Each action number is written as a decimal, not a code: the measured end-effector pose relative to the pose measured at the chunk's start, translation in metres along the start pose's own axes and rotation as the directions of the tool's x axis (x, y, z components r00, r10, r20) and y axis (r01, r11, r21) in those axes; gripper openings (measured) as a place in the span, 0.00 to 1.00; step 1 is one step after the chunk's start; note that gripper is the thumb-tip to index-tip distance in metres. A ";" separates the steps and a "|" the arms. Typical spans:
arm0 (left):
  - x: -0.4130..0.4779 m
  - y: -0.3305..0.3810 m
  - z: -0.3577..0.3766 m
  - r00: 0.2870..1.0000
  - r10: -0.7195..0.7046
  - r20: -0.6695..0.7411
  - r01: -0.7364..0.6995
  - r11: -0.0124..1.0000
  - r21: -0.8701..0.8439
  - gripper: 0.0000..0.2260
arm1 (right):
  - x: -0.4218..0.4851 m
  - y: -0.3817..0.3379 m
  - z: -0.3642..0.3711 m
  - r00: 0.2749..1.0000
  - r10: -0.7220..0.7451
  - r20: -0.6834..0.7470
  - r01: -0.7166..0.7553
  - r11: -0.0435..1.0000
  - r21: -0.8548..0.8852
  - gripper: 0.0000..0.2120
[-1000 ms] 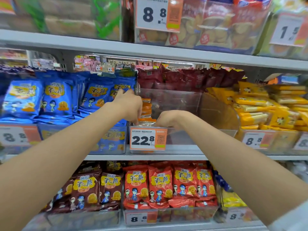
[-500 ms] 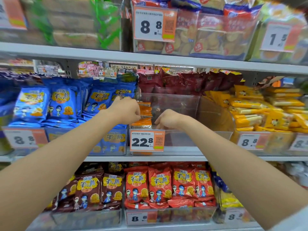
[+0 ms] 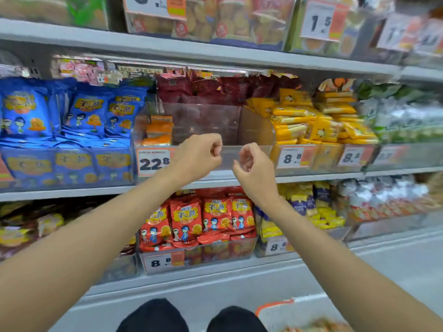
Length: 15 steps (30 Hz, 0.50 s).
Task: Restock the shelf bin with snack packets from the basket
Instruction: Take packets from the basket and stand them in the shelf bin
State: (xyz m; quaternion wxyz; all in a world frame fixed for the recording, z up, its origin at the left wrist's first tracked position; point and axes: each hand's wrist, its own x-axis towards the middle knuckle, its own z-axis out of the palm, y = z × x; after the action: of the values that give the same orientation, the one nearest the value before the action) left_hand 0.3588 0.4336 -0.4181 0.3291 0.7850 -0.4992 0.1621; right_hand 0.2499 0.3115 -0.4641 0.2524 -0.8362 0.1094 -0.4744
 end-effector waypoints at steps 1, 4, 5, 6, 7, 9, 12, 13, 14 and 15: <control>-0.005 0.009 0.014 0.999 0.012 0.036 -0.012 1.000 -0.014 0.10 | -0.015 0.012 -0.010 0.999 0.033 0.017 -0.033 0.999 -0.023 0.08; -0.021 0.037 0.066 0.982 0.036 0.187 -0.028 0.999 -0.044 0.10 | -0.060 0.053 -0.036 0.984 0.169 0.060 -0.163 0.982 -0.096 0.07; -0.027 0.045 0.086 0.966 0.045 0.256 -0.032 0.998 -0.054 0.10 | -0.074 0.066 -0.043 0.976 0.210 0.066 -0.201 0.973 -0.115 0.07; -0.033 0.052 0.106 0.945 0.056 0.323 -0.037 0.997 -0.064 0.11 | -0.088 0.080 -0.049 0.966 0.250 0.070 -0.240 0.963 -0.127 0.08; -0.039 0.059 0.126 0.919 0.060 0.389 -0.037 0.997 -0.067 0.10 | -0.102 0.093 -0.055 0.954 0.290 0.074 -0.278 0.951 -0.136 0.09; -0.053 0.070 0.165 0.865 0.075 0.496 -0.051 0.997 -0.061 0.09 | -0.129 0.118 -0.065 0.924 0.373 0.089 -0.357 0.921 -0.158 0.12; -0.076 0.081 0.220 0.784 0.086 0.615 -0.027 0.994 -0.105 0.07 | -0.172 0.154 -0.078 0.867 0.481 0.130 -0.451 0.868 -0.205 0.13; -0.084 0.083 0.237 0.757 0.083 0.649 -0.006 0.993 -0.120 0.06 | -0.187 0.165 -0.081 0.847 0.512 0.143 -0.476 0.850 -0.227 0.14; -0.091 0.085 0.254 0.732 0.079 0.677 0.017 0.991 -0.134 0.06 | -0.201 0.177 -0.084 0.818 0.554 0.157 -0.510 0.823 -0.248 0.14; -0.099 0.088 0.270 0.706 0.069 0.705 0.043 0.989 -0.141 0.07 | -0.216 0.188 -0.087 0.784 0.596 0.175 -0.544 0.794 -0.270 0.14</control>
State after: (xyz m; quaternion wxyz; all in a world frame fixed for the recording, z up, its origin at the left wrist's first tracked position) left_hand 0.2162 0.2925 -0.6418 0.1682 0.7572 -0.6031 -0.1859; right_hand 0.0732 0.2154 -0.6852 0.3086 -0.8378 0.3736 -0.2517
